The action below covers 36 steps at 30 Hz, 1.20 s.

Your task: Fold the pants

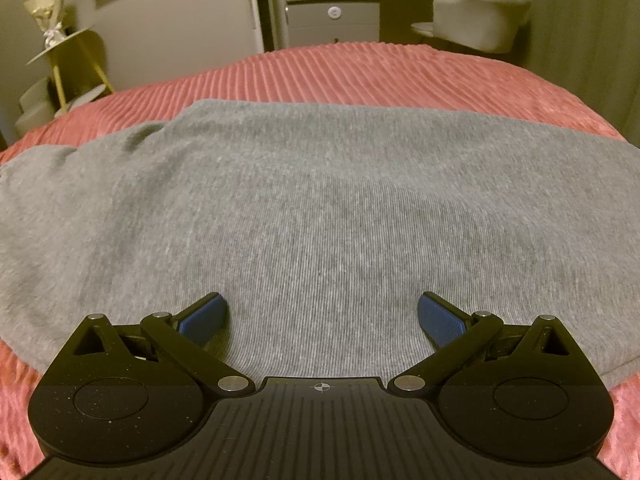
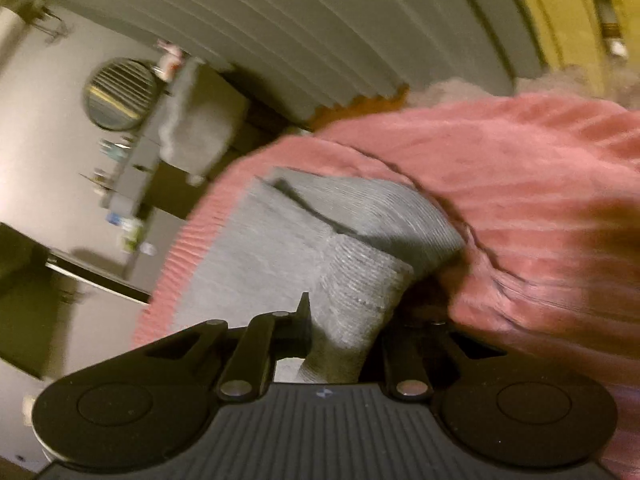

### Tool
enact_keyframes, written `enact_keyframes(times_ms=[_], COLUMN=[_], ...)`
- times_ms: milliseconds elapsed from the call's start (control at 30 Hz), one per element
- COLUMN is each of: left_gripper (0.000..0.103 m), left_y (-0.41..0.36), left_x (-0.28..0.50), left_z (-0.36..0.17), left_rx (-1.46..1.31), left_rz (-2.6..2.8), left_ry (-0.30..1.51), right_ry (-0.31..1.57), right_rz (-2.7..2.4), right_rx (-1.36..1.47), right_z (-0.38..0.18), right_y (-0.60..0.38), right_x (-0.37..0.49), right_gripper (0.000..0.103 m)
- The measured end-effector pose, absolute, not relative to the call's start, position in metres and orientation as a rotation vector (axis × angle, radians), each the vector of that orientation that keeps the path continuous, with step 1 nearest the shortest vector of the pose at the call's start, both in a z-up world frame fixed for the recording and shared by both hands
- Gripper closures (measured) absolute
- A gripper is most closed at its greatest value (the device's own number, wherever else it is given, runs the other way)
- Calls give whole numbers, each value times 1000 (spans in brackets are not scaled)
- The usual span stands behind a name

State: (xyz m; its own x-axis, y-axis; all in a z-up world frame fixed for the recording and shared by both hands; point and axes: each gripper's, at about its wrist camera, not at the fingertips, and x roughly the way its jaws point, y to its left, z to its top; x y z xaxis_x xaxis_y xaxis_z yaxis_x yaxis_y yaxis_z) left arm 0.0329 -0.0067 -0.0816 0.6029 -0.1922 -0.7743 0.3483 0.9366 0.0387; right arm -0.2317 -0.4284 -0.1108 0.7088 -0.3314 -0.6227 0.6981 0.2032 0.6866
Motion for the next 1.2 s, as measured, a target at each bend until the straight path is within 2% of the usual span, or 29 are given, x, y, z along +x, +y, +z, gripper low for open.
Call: enact_keyframes(times_ms=[133,500,667,767,867,1067,1133,1200], left_gripper=[0,0,0,0,0,0,0,0], left_y=[-5,28,68,97,117,151,159,165], left_x=[32,30,31,30,31,32,35,41], left_z=[-78,-53,-24,-8,1,-15,-24,-31], left_rx=[183,48,-94,-178,-173,-214,-254,-300], left_rz=[-317,-280,-260,-211,-127,-87,-91,-105], left_ry=[874,859,815,765,731,787,837,876], right_ry=[291,384,374,412,505,843,789,810], right_rz=[-703,-799,-679,-480,-273,-52,-70,-59], right_rx=[1081,994,656,343,81,-73,-122,-93], right_z=[-81,-48,24,58,43,-74,-78,-73], right_y=[-415,-409,-351,-273,-190,-91,-82,-88], right_x=[-231,-208,-156,-102,-57,-9,-17,-17], right_gripper=[91,92,92,92,92,90,88,89])
